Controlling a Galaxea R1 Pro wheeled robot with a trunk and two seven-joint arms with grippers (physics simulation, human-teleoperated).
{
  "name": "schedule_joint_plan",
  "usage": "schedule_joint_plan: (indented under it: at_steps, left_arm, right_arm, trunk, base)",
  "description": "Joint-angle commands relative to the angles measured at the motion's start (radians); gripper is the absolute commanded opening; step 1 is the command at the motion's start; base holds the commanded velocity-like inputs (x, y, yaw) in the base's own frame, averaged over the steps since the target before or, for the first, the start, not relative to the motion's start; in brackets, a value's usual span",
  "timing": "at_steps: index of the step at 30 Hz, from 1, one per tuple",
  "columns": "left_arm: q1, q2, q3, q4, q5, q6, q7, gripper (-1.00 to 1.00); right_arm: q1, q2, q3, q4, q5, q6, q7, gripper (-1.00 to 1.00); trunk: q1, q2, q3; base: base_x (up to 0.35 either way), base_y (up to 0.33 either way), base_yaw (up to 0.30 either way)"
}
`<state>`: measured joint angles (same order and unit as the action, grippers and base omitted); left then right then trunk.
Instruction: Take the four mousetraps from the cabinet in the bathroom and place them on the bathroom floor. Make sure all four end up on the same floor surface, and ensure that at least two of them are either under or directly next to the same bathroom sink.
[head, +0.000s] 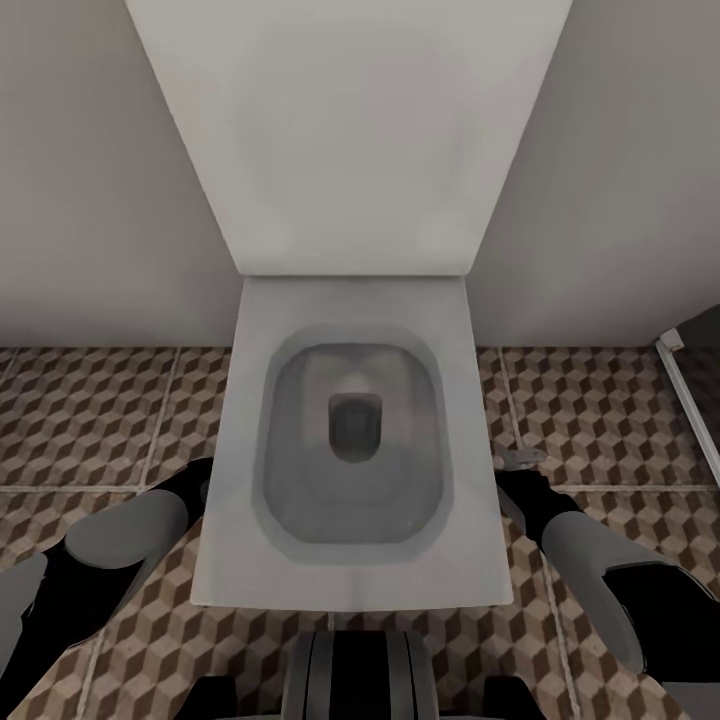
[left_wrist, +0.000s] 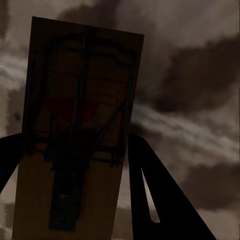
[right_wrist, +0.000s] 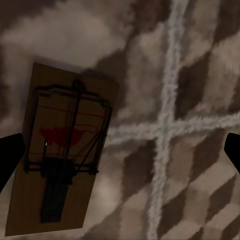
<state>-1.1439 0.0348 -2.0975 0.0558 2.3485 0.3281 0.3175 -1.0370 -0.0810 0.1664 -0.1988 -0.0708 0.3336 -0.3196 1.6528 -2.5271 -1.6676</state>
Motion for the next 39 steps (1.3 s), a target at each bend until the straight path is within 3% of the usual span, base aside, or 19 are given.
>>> schedule_joint_plan:
  at_steps: [1,20,39]
  left_arm:
    - [0.000,0.001,-0.009,0.000,0.008,0.005,0.002,-1.00]
    - [0.000,0.002,-0.009,0.000,0.008,0.002,0.001,-1.00]
    - [0.000,0.007,-0.009,0.000,0.008,-0.003,0.001,-1.00]
  right_arm:
    - [0.000,0.000,0.008,-0.002,-0.007,0.007,-0.004,1.00]
    - [0.000,-0.002,0.008,-0.002,-0.007,0.007,-0.008,1.00]
    - [0.000,0.000,0.008,-0.022,-0.007,0.007,-0.009,1.00]
  trunk:
    - [0.000,0.000,-0.002]
    - [0.000,0.000,-0.030]
    - [0.000,0.000,-0.032]
  base:
    - [0.000,0.000,0.000]
    - [0.000,0.000,0.000]
    - [0.000,0.000,0.000]
